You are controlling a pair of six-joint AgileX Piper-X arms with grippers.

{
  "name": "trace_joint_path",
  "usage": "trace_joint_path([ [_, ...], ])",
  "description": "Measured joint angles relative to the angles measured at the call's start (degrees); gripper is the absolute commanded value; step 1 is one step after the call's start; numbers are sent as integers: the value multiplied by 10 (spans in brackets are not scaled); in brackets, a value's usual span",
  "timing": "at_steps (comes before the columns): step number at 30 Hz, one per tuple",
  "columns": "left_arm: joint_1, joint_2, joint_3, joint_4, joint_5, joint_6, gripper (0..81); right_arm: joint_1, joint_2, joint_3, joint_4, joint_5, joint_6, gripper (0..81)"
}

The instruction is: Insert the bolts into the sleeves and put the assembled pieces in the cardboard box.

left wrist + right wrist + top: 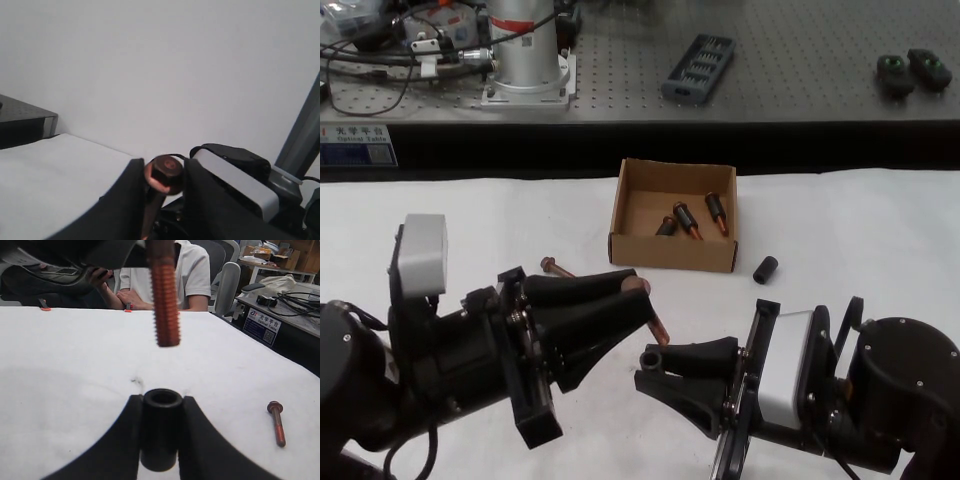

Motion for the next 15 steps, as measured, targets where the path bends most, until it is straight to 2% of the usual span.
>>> trace_joint_path([
  [15,6,0,1,76,0,70,6,0,0,0,0,0,0,75],
])
